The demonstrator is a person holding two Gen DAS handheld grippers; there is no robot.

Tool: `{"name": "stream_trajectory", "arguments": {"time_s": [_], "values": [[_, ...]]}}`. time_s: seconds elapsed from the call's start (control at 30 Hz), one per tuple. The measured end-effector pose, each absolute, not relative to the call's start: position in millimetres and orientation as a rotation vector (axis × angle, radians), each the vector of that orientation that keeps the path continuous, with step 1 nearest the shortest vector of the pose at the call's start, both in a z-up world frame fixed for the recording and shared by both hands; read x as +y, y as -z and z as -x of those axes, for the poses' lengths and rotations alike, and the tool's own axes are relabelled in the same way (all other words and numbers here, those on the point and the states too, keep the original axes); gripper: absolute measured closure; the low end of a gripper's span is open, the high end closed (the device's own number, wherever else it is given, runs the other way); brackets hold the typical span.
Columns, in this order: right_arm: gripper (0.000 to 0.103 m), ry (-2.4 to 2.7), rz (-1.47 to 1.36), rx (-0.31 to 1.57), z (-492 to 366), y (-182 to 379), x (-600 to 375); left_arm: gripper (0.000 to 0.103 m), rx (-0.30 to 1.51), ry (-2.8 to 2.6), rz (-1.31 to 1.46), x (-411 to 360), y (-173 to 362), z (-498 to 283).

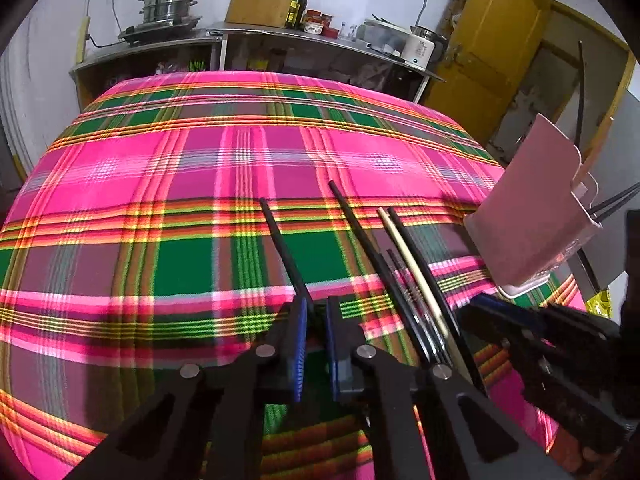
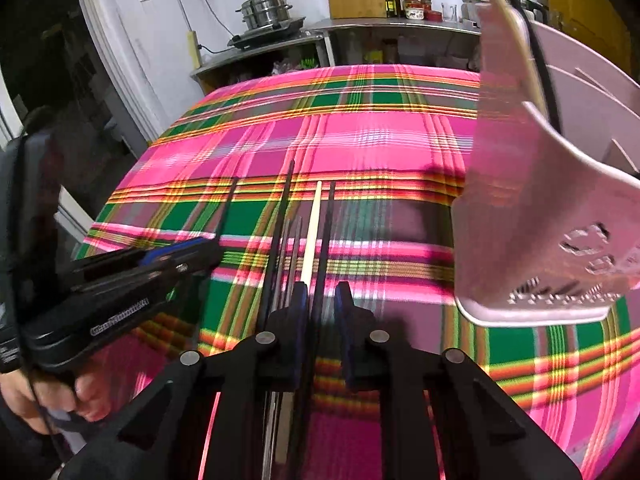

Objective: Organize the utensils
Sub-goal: 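Grasp a black chopstick with the left tool while the right tool grasps a wooden chopstick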

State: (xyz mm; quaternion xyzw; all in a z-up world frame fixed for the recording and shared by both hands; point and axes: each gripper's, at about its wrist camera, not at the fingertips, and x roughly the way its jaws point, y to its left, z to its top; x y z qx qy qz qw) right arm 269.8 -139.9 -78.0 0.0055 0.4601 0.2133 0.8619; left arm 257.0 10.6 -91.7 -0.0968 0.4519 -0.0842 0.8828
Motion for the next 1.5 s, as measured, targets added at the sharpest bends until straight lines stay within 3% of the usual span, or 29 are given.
{"name": "stream_trajectory", "arguments": {"time_s": [1.1,1.5], "values": [[0.097,-0.392,0.016,1.011,-313,86,-123,0.096,0.968,0.139,0.219,17,92,-272],[0.098,-0.425,-0.019,0.924,-270,43,-140,0.098,0.915,0.202,0.247,20,53,-239]]}}
